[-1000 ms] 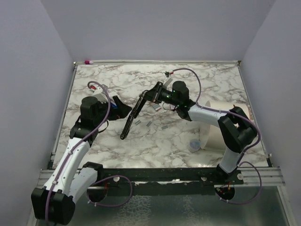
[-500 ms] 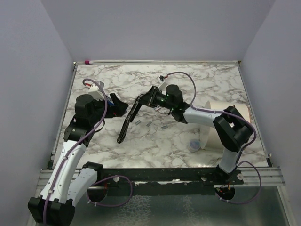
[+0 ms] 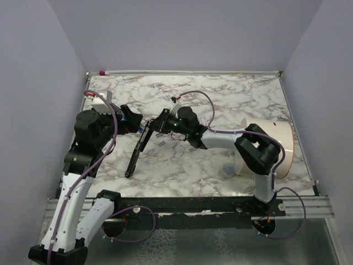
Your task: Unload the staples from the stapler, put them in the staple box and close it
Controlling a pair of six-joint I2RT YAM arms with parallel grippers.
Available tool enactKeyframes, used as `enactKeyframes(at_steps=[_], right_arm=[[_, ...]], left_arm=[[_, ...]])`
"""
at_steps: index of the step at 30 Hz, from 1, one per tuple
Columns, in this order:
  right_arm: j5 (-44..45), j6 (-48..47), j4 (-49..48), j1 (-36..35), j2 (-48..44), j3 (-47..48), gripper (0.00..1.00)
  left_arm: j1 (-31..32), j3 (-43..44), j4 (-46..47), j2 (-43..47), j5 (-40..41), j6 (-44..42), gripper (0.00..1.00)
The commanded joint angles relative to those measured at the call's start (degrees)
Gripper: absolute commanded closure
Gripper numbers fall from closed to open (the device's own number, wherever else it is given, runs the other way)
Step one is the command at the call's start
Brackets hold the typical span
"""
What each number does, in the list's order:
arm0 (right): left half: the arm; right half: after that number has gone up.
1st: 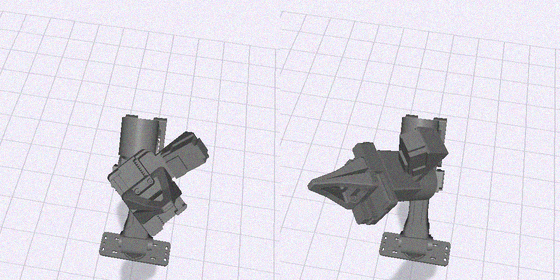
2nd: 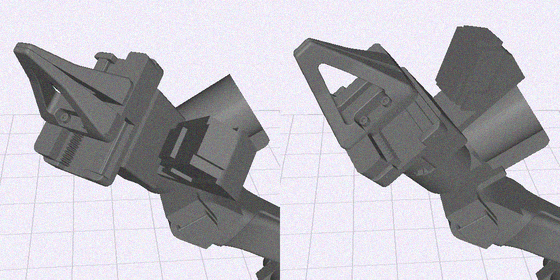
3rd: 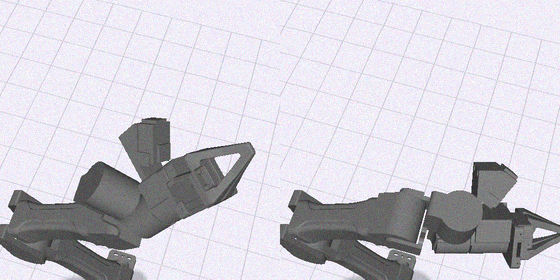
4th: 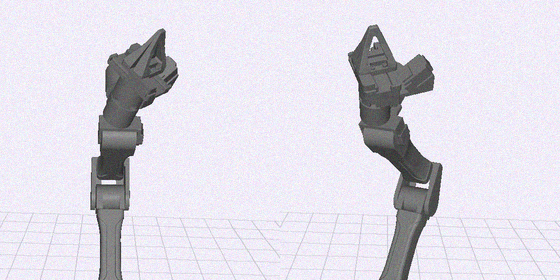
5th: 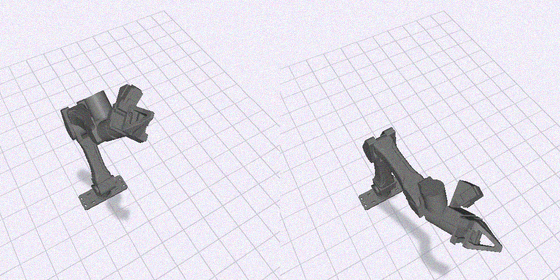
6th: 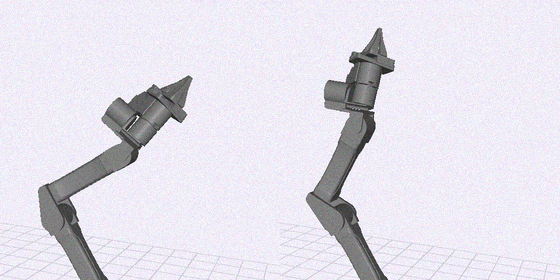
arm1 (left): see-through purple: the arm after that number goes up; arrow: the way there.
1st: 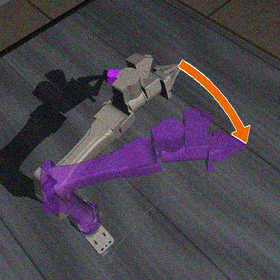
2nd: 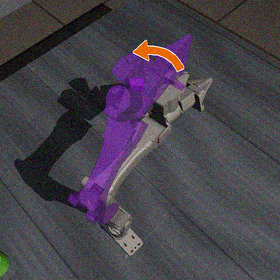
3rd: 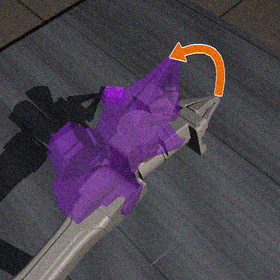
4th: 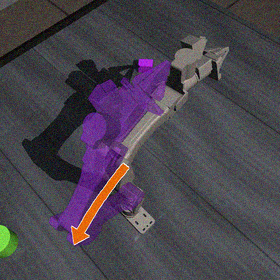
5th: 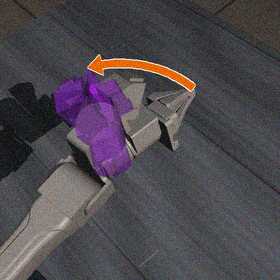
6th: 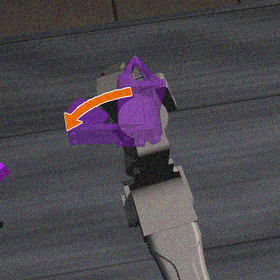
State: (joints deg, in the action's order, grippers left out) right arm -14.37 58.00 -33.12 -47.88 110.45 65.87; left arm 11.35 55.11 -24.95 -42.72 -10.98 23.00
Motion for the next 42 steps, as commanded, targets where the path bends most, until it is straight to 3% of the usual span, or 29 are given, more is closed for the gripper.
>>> enactKeyframes(at_steps=[1,19,24,34,38,40,42], right_arm=[[3.2,3.7,-5.3,-2.9,4.0,4.8,0.99],[13.4,12.0,-17.1,-8.3,17.1,9.6,0.99],[14.2,12.5,-21.0,-8.3,19.2,8.0,0.99],[15.2,12.6,-23.8,-8.3,20.3,5.0,0.99],[15.2,12.8,-24.1,-8.3,20.9,5.1,0.99],[15.2,13.2,-24.1,-8.2,21.2,5.1,0.99],[15.1,13.6,-24.6,-8.3,21.5,5.2,0.99]], left_arm=[[-0.3,2.8,-3.4,2.1,3.5,-2.4,0.08],[-0.3,-1.5,-3.0,5.5,4.6,-0.9,0.04],[-0.3,-10.7,-0.5,7.2,10.0,8.9,0.01],[-0.6,-19.5,-3.3,4.0,19.7,22.5,0.02],[-1.8,-20.2,-5.3,2.0,21.2,25.0,0.18],[-2.8,-20.8,-6.2,1.1,21.3,26.0,0.39],[-4.0,-21.9,-6.5,0.9,20.8,26.7,0.5]])
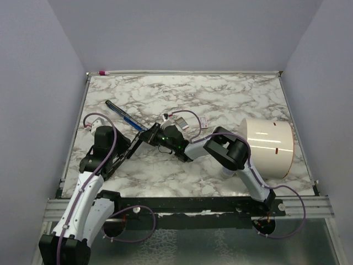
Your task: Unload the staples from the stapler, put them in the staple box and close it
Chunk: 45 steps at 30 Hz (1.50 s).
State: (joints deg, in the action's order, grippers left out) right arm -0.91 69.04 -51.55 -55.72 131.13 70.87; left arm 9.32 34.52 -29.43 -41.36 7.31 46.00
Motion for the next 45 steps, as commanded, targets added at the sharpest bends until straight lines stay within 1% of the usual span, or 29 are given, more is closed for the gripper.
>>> enactKeyframes(at_steps=[1,6,9,21,29,35,39,45], right_arm=[[1.7,2.5,-6.2,-0.4,0.9,0.3,0.99],[2.0,2.7,-6.0,-0.4,1.1,0.2,0.99],[1.6,2.8,-5.9,-0.4,1.4,0.5,0.99],[0.9,3.3,-4.8,-0.4,2.0,0.9,0.98],[0.9,2.4,-2.7,-0.3,1.6,0.5,0.85],[1.1,-2.3,2.3,0.1,-0.6,0.2,0.76],[0.7,-3.8,3.9,1.0,-2.1,-1.3,0.69],[-0.2,-7.8,4.1,2.6,-6.3,-4.9,0.65]], left_arm=[[-2.5,-1.7,-2.3,-0.7,2.5,3.9,0.51],[-5.7,-3.9,-2.7,-2.1,2.6,4.6,0.54],[-7.2,-5.3,-1.5,-3.9,0.9,4.2,0.61],[-9.4,-10.4,1.7,-5.9,-0.6,8.6,0.61],[-9.8,-12.9,2.5,-5.7,-0.5,10.2,0.62],[-9.9,-14.4,3.1,-5.7,-0.3,10.6,0.63],[-9.9,-14.4,3.1,-5.8,-0.1,10.4,0.64],[-9.9,-14.3,3.2,-5.6,-0.3,9.9,0.64]])
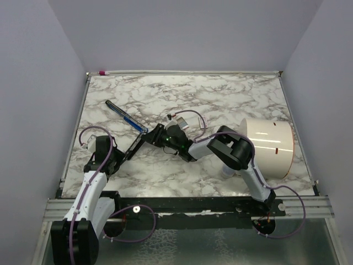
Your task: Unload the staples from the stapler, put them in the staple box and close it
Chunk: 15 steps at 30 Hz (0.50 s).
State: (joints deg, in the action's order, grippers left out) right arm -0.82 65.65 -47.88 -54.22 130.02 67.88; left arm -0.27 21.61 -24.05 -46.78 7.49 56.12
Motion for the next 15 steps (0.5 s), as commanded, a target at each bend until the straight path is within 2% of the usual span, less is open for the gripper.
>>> enactKeyframes(at_steps=[1,7,11,15], right_arm=[[-0.5,-5.6,1.1,1.3,-6.2,-2.5,0.64],[-2.7,-15.0,6.0,2.0,-14.7,-6.2,0.59],[-3.7,-22.5,10.5,2.2,-19.9,-7.7,0.55],[-5.2,-29.0,14.3,2.4,-22.4,-7.4,0.51]], left_arm=[[-0.3,-1.3,-2.0,-0.1,-0.7,-0.3,0.64],[-0.3,-0.9,0.5,0.8,-3.3,-3.3,0.61],[-0.3,-0.1,3.7,1.7,-6.7,-6.2,0.51],[-0.3,1.4,4.4,1.8,-8.7,-7.9,0.46]])
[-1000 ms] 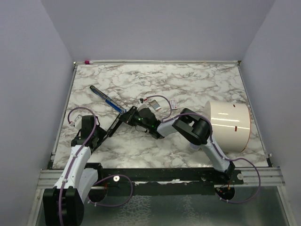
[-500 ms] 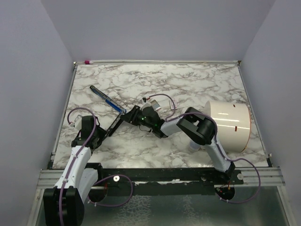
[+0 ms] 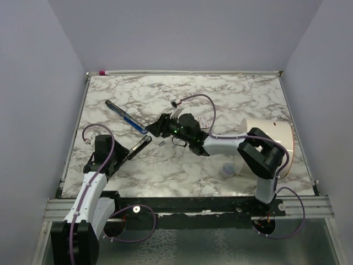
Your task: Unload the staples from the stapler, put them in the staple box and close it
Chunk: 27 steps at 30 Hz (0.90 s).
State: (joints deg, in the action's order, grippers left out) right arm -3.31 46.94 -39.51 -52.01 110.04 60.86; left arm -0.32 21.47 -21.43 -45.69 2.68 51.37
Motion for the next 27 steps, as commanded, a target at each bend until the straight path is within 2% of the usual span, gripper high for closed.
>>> enactKeyframes(at_steps=[1,6,9,11,15,19,22,27], right_arm=[[-3.5,-11.9,7.0,0.3,-2.8,-0.1,0.51],[-10.8,-21.3,17.2,1.0,-3.9,4.0,0.47],[-14.7,-27.4,26.4,1.0,-3.1,8.1,0.44],[-19.7,-29.3,28.8,1.0,-1.9,9.5,0.4],[-29.5,-26.8,27.3,0.4,3.1,11.4,0.34],[-28.7,-26.5,26.4,-2.7,7.8,14.4,0.25],[-29.4,-25.2,26.6,-4.5,11.6,18.1,0.25],[-27.2,-23.8,25.5,-6.8,16.7,22.2,0.24]], left_arm=[[-0.3,2.0,1.6,0.7,-4.0,-3.5,0.45],[-0.3,3.7,2.1,1.9,-6.2,-6.2,0.4],[-0.3,6.1,2.2,2.6,-7.8,-9.3,0.32],[-0.3,8.5,3.2,2.9,-9.7,-11.8,0.25],[-0.3,14.6,5.3,2.1,-14.2,-18.0,0.18],[-0.3,22.3,4.3,-1.0,-15.2,-24.1,0.16],[-0.2,26.6,4.3,-2.4,-15.4,-27.5,0.02],[0.0,31.5,4.8,-5.6,-15.1,-29.9,0.01]])
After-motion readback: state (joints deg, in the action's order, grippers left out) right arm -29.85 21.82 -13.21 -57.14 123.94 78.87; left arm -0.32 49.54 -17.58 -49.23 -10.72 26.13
